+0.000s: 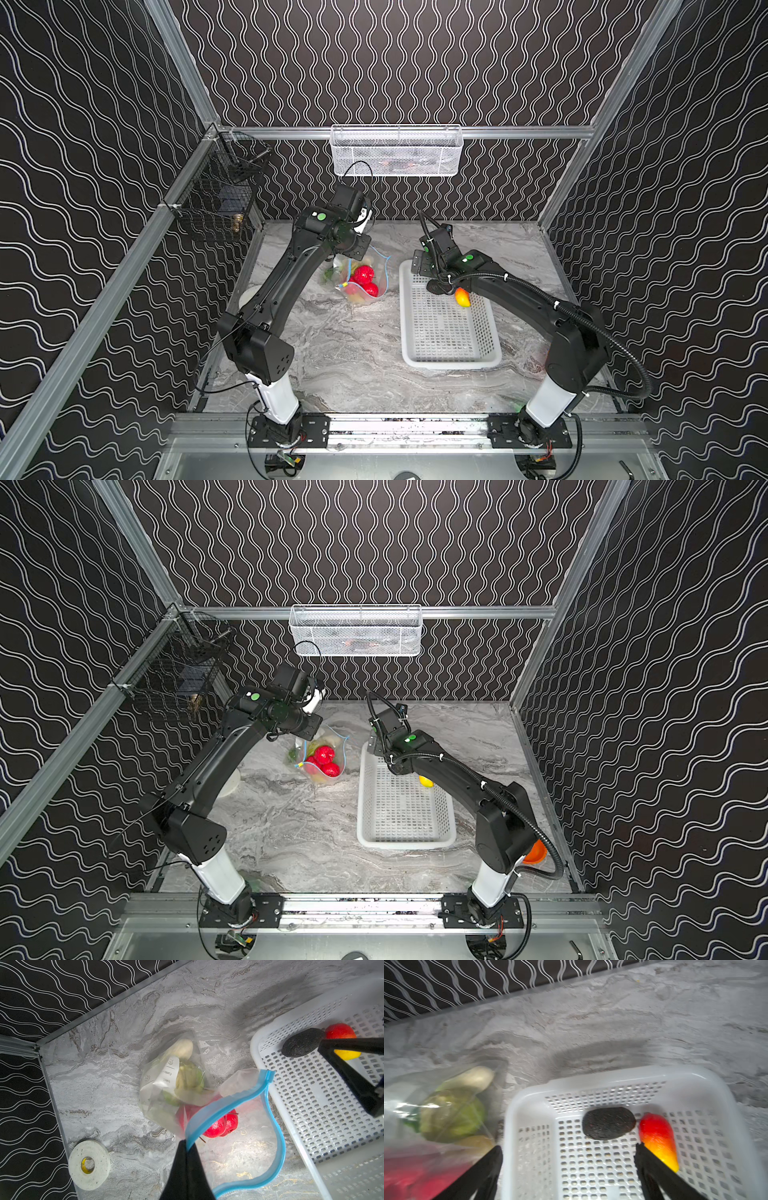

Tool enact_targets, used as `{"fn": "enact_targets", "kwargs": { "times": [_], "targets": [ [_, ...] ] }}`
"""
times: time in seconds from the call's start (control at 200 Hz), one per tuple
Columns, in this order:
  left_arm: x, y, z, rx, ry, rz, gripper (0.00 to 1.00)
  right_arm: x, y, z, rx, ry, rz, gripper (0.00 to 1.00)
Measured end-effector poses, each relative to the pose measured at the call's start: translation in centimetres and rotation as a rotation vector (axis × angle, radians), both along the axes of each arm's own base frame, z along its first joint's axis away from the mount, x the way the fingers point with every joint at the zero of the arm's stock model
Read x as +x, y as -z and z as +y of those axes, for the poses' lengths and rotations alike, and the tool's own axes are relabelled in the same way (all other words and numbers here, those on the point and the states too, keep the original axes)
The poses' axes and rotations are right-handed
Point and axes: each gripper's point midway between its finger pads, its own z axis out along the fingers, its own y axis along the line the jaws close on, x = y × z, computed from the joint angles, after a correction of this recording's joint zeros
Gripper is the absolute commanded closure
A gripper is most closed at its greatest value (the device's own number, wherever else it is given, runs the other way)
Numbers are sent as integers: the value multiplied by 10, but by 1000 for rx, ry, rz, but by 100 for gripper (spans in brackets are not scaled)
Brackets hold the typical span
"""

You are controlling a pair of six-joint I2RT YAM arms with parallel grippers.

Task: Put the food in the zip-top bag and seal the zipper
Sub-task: 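Raise the right gripper out of the bag and move it over the basket, then lower the right gripper onto the red-yellow mango and close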

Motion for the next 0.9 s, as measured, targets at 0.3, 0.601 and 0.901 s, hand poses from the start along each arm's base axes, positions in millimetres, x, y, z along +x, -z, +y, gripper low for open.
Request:
{"fn": "enact_targets", "kwargs": {
  "times": [0.3,0.601,0.901],
  "targets": [
    [0,0,0,0,0,0,100,-5,20,-25,-89,70,65,1],
    [-1,0,0,0,0,0,100,-10,47,-41,-145,114,150,1],
    [-2,2,1,1,0,3,100,-19,68,-55,-172,142,222,1]
  ]
}}
